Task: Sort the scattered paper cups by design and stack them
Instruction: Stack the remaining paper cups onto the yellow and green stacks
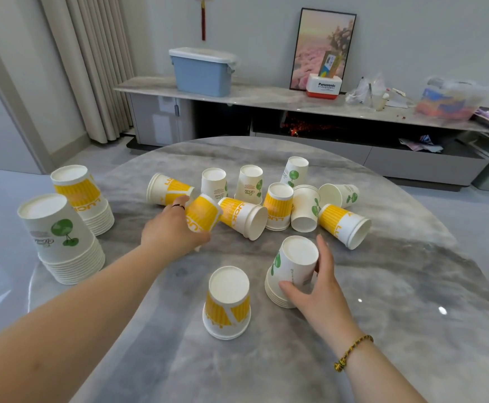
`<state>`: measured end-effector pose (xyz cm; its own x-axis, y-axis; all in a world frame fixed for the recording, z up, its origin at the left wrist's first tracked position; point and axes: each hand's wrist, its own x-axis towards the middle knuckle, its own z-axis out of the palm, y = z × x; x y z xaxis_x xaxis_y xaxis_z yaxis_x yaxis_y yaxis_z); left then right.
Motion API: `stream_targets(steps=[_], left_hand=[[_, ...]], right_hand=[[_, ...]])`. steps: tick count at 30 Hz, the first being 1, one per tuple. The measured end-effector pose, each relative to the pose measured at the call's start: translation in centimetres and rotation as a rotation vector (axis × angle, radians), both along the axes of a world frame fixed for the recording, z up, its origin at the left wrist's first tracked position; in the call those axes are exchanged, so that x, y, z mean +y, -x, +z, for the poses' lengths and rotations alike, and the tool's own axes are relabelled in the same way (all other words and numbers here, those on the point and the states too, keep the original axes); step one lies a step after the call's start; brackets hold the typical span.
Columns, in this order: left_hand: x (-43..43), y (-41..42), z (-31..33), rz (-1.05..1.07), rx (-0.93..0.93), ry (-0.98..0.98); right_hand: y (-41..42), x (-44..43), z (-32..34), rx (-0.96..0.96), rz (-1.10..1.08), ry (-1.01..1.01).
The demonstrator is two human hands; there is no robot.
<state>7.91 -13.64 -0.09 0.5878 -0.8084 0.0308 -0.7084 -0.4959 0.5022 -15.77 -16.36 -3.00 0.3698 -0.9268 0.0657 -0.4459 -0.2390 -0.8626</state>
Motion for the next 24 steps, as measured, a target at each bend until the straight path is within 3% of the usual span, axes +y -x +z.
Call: stream_targets(steps=[4,8,11,18,24], left_hand=[[4.1,2.7,2.2,-0.099,0.599,0.506],[7.3,5.6,1.3,-0.276,0.833,0.6],[7.7,6.8,-0.6,-0.301,0.859,0.518],[8.0,7.6,-3.8,-0.333,0.627,0.318],[7.8,7.4,-5.3,-0.301,0.551,0.209]], right_hand=[[0.3,0.3,0.2,0.015,0.013,-0.008],[0.4,0.9,0.0,-0.002,0.026,-0.008],[0.7,1.8,0.1,-0.006,0.04,-0.02],[1.1,2.2,0.0,0.014,0.027,-0.046],[0.7,2.1,-0.5,0.074,0.028,-0.07]])
